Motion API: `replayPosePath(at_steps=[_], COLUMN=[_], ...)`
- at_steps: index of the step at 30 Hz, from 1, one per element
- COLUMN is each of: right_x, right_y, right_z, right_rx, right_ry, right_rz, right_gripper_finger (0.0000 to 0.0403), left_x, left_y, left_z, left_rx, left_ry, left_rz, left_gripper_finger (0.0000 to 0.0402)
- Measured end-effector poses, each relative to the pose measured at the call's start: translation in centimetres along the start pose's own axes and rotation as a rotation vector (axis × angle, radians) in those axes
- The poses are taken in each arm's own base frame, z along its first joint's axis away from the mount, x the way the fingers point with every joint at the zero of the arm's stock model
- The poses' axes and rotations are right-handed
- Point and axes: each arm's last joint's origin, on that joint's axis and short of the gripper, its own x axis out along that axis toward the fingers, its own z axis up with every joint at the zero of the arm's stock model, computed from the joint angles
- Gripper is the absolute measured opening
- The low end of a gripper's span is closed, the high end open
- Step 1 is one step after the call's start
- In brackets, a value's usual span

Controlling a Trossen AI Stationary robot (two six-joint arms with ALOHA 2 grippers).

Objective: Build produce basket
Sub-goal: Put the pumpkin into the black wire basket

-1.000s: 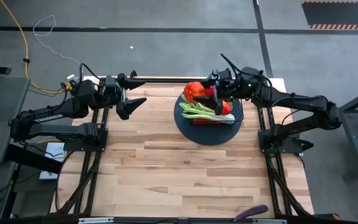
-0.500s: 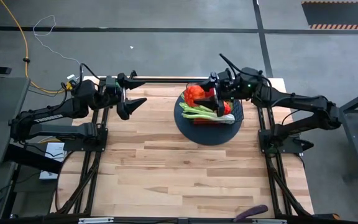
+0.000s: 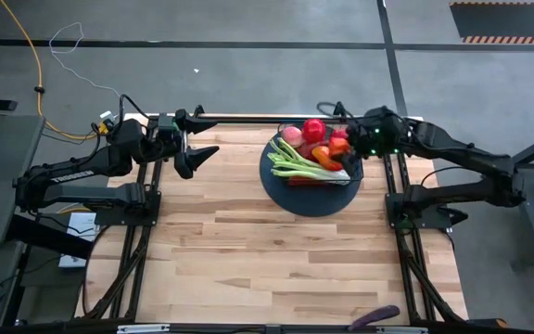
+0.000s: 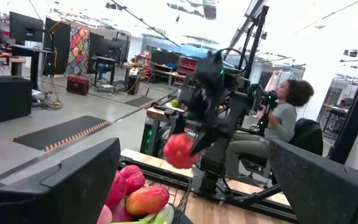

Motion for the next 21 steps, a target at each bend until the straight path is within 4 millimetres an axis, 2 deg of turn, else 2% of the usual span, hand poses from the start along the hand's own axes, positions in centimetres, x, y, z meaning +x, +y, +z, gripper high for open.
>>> replayPosePath(at_steps=[3,8,15,21], right_x=[0.1,1.5,3.4,4.0], right_y=[-0.8,-1.1,-1.3,-1.6], right_z=[-1.4,-2.0,-1.8,-1.8], right_rx=[-0.011,-0.132,-0.304,-0.377], right_ry=[0.149,0.291,0.367,0.396], right_rz=[-0.104,-0.157,-0.169,-0.238], right_gripper_finger=[0.0284,0.0287,0.0319,0.0336], left_x=[0.0,0.0,0.0,0.0], left_y=[0.0,0.0,0.0,0.0], left_z=[0.0,0.0,0.0,0.0], left_rx=[-0.014,-0.015,-0.015,-0.015], left_ry=[0.0,0.0,0.0,0.0], left_rz=[0.0,0.0,0.0,0.0], left_gripper_finger=[0.0397,0.0397,0.0397,0.0397])
